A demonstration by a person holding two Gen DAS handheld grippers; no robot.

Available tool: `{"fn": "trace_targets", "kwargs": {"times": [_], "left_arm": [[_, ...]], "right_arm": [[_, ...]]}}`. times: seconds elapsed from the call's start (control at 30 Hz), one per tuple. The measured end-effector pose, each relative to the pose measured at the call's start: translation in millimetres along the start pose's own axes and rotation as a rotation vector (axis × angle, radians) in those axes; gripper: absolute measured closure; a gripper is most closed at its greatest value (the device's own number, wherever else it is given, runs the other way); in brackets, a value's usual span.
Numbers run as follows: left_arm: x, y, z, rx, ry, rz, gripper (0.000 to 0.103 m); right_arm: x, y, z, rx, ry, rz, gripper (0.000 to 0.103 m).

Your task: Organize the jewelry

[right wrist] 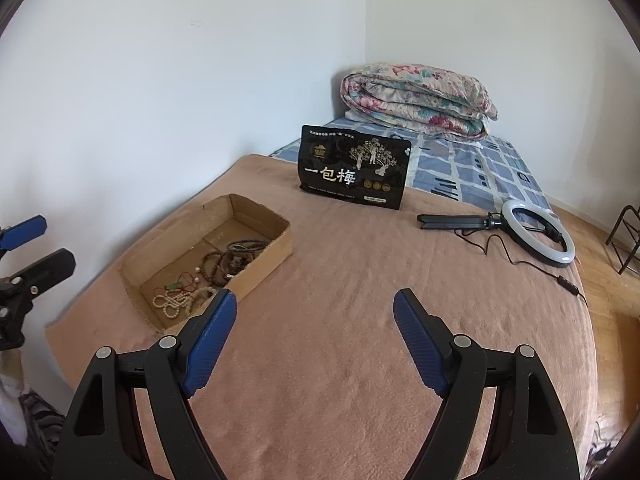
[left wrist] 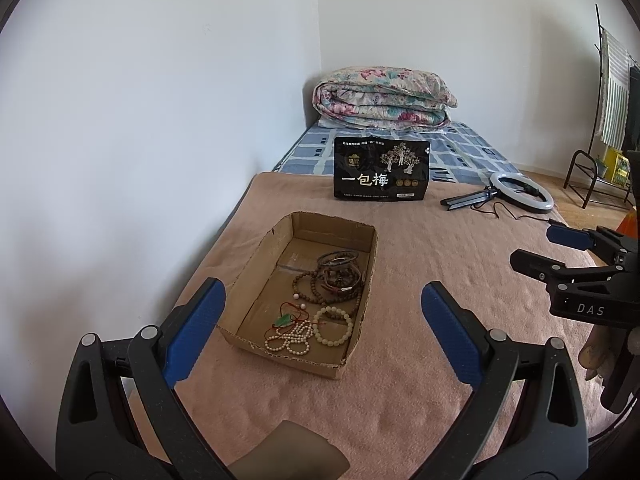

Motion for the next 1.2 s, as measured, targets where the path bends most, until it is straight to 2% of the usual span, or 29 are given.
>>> {"fn": "trace_targets", "kwargs": {"times": [1.2], "left_arm": [[3.0,-1.7,1.8,-0.002,0.018,0.003,0.003]], "right_arm": [[-7.0,-5.8,4.4,-0.002,0.001,-0.024,0.022]]}}
Point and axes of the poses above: each gripper's, at about its wrist camera, not at the fingertips, and y roughly against the way its jaws point, z to its right, x to its top, the point moved 3 cm from there along -y, roughly the way its jaws point
